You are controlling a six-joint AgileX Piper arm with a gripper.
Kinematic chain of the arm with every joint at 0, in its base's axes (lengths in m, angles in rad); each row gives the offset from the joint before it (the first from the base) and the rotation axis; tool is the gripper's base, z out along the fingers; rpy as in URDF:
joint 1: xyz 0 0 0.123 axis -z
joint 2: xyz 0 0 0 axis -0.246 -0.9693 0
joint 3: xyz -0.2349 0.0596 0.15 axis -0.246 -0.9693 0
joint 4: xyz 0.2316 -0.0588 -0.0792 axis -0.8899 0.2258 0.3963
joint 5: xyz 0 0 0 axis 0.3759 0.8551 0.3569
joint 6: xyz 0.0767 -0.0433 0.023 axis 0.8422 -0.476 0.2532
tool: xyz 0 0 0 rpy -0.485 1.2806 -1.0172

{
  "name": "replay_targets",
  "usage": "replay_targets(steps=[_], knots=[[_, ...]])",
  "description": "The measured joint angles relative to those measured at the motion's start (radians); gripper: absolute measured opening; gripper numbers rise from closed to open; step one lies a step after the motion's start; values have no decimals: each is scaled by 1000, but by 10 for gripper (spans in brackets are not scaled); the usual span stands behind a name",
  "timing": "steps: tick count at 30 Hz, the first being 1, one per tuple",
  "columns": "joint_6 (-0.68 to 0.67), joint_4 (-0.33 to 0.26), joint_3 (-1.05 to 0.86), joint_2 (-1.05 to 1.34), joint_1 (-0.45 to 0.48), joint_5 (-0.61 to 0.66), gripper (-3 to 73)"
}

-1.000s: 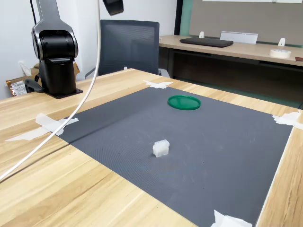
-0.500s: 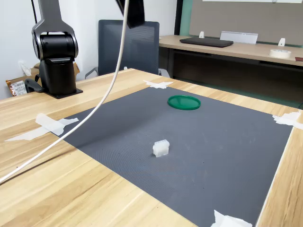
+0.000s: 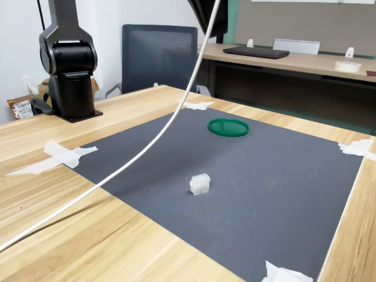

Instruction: Grasp a white terminal and put it in the green lid.

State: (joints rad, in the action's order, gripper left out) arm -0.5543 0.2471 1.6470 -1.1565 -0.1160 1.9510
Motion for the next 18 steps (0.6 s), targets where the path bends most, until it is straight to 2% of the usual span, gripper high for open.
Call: replay_targets(steps=[12,18], knots=[[23,-37,47,-12,-1,1,-29],[26,-92,47,-38,-2,0,-29]])
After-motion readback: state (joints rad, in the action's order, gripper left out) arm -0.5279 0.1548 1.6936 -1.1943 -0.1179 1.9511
